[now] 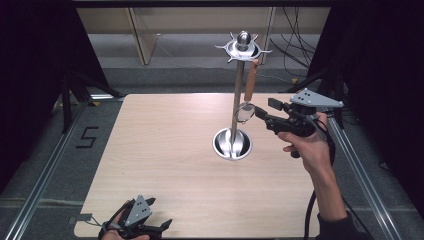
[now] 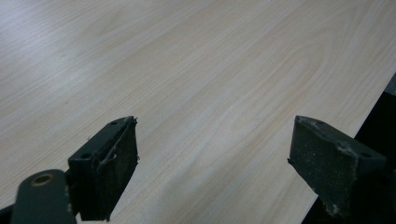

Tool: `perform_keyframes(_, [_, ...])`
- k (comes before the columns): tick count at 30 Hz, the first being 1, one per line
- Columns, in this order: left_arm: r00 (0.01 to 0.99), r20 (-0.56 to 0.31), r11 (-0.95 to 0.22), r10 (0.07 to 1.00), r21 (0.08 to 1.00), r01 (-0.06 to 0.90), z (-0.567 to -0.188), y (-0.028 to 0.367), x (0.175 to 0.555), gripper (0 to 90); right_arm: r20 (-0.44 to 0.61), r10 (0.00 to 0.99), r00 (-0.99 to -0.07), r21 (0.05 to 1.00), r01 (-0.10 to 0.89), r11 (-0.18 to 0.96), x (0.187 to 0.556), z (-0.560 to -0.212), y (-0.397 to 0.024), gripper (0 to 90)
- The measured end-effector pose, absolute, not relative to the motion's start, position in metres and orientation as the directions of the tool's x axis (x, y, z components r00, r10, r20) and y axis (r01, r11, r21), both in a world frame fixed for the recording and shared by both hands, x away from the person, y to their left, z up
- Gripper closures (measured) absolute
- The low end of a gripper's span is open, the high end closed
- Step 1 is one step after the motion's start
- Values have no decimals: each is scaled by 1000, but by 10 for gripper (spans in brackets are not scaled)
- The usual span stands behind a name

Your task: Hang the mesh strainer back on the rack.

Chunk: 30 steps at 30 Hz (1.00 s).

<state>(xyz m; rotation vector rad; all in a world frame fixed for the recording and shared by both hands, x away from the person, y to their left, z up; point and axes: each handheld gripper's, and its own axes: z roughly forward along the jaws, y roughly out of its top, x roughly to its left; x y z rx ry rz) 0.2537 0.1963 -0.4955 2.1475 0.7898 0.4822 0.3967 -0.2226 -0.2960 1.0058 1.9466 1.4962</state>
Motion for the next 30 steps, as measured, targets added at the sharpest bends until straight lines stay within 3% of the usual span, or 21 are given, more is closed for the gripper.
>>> perform_keyframes(17, [746,82,-502,661,787,359,-495,196,254,148,92,777,-623,951,285,117,392,-330,-230,430])
perform_keyframes(19, [726,44,-472,686,786,398,-496,194,251,148,82,767,-636,954,273,124,394,-331,-230,428])
perform_keyframes(30, [738,74,-495,670,787,370,-495,195,252,148,106,779,-617,942,313,119,392,-337,-230,415])
